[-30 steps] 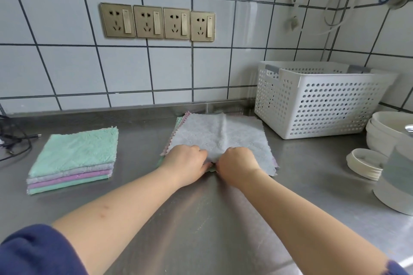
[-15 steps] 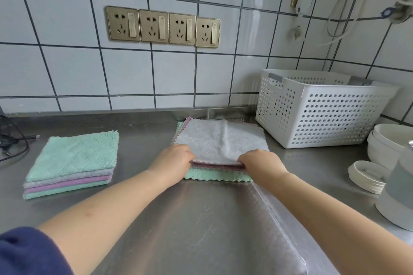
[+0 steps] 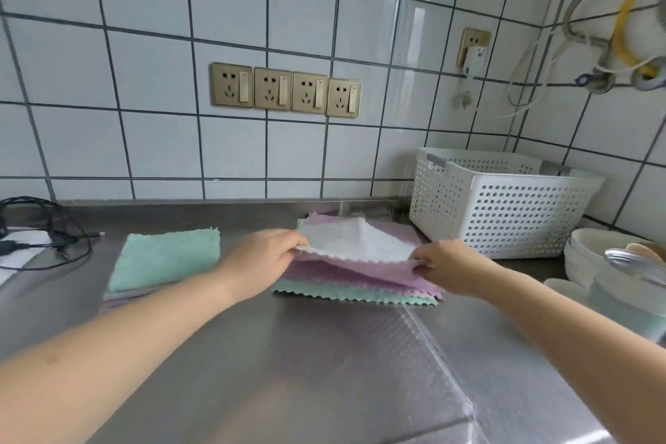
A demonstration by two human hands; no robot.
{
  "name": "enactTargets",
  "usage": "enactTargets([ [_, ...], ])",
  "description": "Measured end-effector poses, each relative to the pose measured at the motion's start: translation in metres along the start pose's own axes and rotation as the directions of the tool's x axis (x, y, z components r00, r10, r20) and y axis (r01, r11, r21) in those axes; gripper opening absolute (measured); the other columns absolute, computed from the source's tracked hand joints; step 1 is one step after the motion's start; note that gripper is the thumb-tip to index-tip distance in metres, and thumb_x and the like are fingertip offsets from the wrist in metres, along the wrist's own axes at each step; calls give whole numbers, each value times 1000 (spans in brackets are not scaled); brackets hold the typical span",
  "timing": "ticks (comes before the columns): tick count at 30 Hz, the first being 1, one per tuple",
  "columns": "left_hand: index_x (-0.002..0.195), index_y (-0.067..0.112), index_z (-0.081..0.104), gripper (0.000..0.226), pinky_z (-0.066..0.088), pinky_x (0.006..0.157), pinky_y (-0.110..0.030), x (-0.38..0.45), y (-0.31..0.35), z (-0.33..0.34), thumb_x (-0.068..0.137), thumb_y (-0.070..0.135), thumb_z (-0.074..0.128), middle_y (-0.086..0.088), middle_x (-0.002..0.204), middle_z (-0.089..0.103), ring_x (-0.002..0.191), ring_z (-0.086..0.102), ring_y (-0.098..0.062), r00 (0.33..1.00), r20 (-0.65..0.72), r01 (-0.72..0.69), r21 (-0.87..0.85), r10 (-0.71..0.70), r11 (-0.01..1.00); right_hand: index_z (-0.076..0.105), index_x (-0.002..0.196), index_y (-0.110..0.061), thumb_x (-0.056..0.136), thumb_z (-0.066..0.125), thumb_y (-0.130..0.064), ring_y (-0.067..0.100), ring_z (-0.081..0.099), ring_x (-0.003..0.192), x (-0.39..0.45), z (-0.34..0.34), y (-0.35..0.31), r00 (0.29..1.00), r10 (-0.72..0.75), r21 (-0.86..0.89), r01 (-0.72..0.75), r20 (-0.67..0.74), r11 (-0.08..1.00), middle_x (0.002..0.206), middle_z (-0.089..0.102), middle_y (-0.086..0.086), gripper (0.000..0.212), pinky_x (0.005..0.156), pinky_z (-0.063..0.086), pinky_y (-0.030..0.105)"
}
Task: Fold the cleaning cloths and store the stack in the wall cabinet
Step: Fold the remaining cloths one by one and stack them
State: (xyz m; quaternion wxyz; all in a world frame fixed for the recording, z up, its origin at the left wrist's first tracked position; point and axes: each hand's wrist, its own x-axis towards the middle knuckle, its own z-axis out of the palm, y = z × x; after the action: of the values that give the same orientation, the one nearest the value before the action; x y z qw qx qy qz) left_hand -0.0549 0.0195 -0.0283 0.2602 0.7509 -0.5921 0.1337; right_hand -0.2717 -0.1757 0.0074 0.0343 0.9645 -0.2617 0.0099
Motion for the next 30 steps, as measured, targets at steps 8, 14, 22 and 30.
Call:
enactTargets([
  [8,93,32,64,13,41,80,-10,-106,14,-14,94,26,52,33,82,60,89,58,6,957,282,132,-195,-73,972,43,59,-28,87,53,-23,15,46,78,-71,33,-35,975,-43,122,16,220,992,66,45,-12,30,63,33,26],
  [14,80,34,68,12,37,71,-27,-146,21,-34,81,46,64,11,75,59,71,47,-10,758,643,392,-318,-108,863,67,88,-18,86,62,-25,13,66,87,-108,35,-40,860,-74,452,-191,505,872,93,71,0,9,80,56,27],
  [22,94,22,65,14,32,47,-15,-148,21,-34,83,32,68,7,66,55,48,40,-3,766,545,548,-275,-341,790,59,79,-9,86,65,-28,16,56,61,-102,54,-30,926,136,551,-322,351,770,71,55,5,22,61,52,23],
  [30,113,21,58,31,45,70,-21,-129,11,-13,83,21,67,-5,107,61,95,61,-18,796,341,599,-322,-501,733,64,92,-6,90,59,-35,15,50,51,-82,70,-33,917,325,498,-398,230,770,69,53,1,30,47,44,21],
])
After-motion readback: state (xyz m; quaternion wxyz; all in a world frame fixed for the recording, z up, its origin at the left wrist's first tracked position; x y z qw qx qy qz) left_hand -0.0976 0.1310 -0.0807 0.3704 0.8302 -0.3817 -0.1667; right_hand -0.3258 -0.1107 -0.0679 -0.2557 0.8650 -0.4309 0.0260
